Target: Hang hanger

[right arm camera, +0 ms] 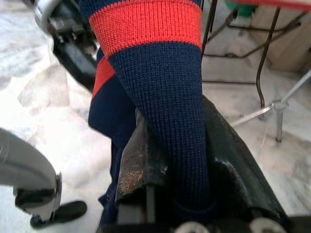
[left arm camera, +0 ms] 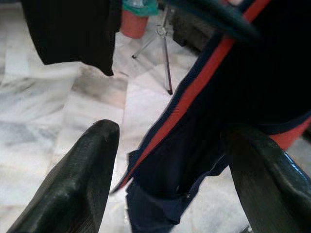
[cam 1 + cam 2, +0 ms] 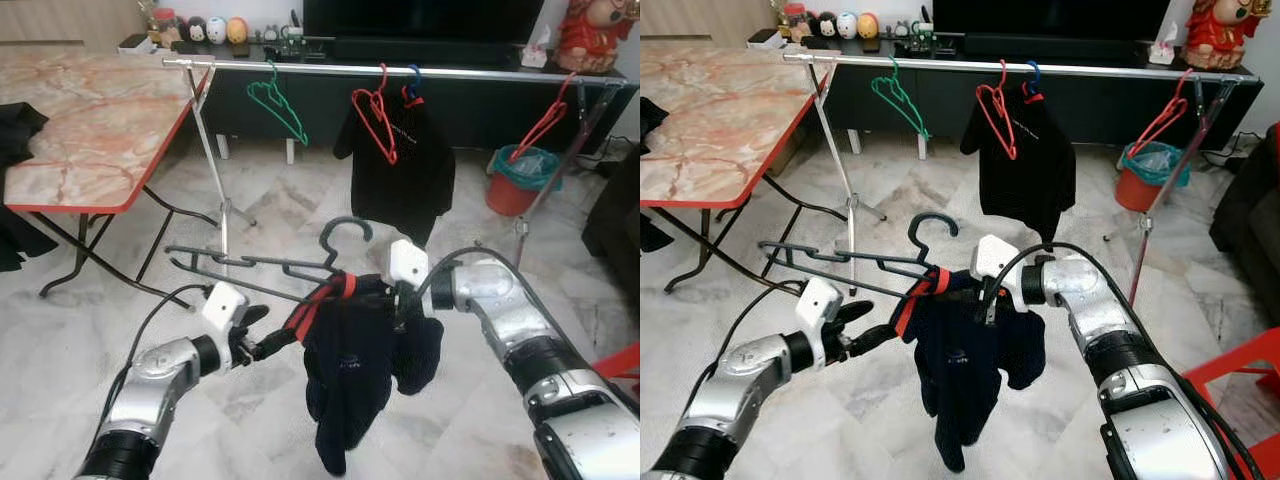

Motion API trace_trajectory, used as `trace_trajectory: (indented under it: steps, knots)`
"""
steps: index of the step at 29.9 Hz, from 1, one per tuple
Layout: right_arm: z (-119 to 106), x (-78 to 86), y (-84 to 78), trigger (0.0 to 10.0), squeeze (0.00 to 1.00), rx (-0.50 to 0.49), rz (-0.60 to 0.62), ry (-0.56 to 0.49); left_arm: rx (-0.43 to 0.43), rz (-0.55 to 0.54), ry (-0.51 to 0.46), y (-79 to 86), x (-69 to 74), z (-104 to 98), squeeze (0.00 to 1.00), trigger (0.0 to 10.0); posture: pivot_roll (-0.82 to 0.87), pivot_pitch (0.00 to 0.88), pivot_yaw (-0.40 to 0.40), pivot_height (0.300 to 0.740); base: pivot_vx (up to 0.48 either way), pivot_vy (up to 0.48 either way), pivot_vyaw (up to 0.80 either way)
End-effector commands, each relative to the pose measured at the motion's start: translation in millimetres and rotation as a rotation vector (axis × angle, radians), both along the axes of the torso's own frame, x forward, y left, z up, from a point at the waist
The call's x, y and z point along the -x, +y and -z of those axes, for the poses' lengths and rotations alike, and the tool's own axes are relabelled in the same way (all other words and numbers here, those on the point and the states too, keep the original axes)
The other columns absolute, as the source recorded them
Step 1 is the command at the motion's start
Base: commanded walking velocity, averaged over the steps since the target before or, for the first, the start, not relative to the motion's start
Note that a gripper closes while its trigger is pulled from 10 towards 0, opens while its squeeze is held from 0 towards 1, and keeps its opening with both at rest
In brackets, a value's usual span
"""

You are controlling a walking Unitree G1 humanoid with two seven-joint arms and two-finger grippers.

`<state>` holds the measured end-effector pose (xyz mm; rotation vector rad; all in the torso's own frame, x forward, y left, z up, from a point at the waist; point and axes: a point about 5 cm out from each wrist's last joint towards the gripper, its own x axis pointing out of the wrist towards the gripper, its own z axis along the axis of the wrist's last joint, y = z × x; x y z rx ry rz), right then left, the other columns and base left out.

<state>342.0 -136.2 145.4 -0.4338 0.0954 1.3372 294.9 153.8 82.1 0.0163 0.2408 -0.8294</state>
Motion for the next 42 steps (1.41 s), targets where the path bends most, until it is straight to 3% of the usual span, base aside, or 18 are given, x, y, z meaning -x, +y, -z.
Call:
trace_trajectory:
  steps: [1, 11, 23, 26, 31, 32, 34, 35, 42]
  knots:
    - [-17, -3.8, -0.4, 10.0, 0.00, -0.032, -0.009, -0.047, -0.018, 0.013, -0.009, -1.1, 1.0, 0, 0.00, 10.0, 0.09, 0.000, 0.005, 0.740, 0.000, 0.000, 0.00]
    - [-24, -2.3, -2.7, 10.0, 0.00, -0.053, -0.051, -0.030, -0.037, 0.074, -0.011, -0.9, 4.6, 0, 0.00, 10.0, 0.09, 0.000, 0.007, 0.740, 0.000, 0.000, 0.00]
    - [-26, -0.1, -1.3, 10.0, 0.00, -0.036, -0.094, -0.011, -0.107, 0.039, -0.061, 0.8, 0.1, -1, 0.00, 10.0, 0.09, 0.000, 0.000, 0.740, 0.000, 0.000, 0.00]
    - [-23, -0.2, -3.4, 10.0, 0.00, -0.012, -0.088, -0.006, -0.149, -0.012, -0.086, 8.9, -2.0, 0, 0.00, 10.0, 0.09, 0.000, 0.001, 0.740, 0.000, 0.000, 0.00]
    - [-20, 0.0, -5.2, 10.0, 0.00, 0.001, -0.082, 0.003, -0.166, 0.018, -0.050, 17.6, 5.6, 5, 0.00, 10.0, 0.10, 0.000, 0.000, 0.740, 0.000, 0.000, 0.00]
    - [-19, -0.1, -5.3, 10.0, 0.00, 0.006, -0.082, 0.005, -0.178, 0.055, -0.023, 20.0, 11.0, 9, 0.16, 10.0, 0.10, 0.000, 0.001, 0.740, 0.000, 0.000, 0.00]
    - [-20, -0.1, -5.2, 10.0, 0.00, 0.008, -0.084, 0.006, -0.180, 0.075, -0.008, 20.9, 13.9, 10, 0.16, 10.0, 0.10, 0.000, 0.001, 0.740, 0.000, 0.000, 0.00]
    - [-20, 0.2, -4.5, 10.0, 0.00, 0.013, -0.091, 0.005, -0.168, 0.093, 0.004, 19.3, 15.0, 11, 0.00, 10.0, 0.10, 0.000, 0.000, 0.740, 0.000, 0.000, 0.00]
    - [-21, 0.6, -2.1, 10.0, 0.00, 0.017, -0.106, 0.003, -0.160, 0.130, 0.001, 9.0, 13.5, 11, 0.00, 10.0, 0.09, 0.000, -0.002, 0.740, 0.000, 0.000, 0.00]
